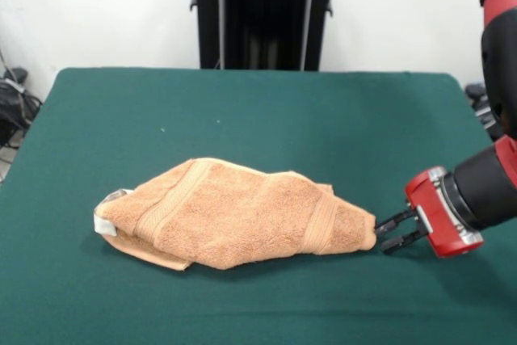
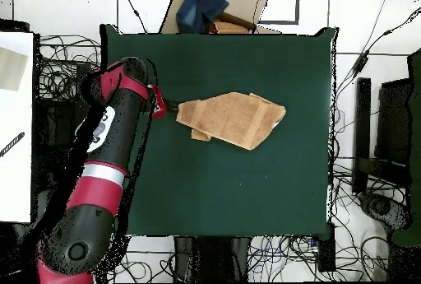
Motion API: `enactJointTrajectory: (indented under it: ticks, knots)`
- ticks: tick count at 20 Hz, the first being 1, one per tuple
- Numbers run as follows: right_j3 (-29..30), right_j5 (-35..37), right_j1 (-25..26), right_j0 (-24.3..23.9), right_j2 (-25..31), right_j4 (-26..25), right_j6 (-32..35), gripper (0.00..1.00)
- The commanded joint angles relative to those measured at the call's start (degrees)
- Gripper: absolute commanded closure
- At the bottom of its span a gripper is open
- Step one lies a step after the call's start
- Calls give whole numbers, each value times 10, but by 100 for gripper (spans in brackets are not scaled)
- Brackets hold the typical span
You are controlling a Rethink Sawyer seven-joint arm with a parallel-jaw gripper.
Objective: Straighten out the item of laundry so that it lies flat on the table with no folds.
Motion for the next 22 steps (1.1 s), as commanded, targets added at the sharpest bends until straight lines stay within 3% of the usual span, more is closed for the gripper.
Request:
enactJointTrajectory:
  ticks: [1, 7, 15, 22]
  knots:
    - [42, -159, 87, -21, 59, -5, 152, 0]
    - [36, -120, 85, -14, 50, 2, 165, 0]
    - [68, -93, 51, -25, 93, 7, 75, 0]
    - [94, -70, 17, -29, 109, 10, 42, 0]
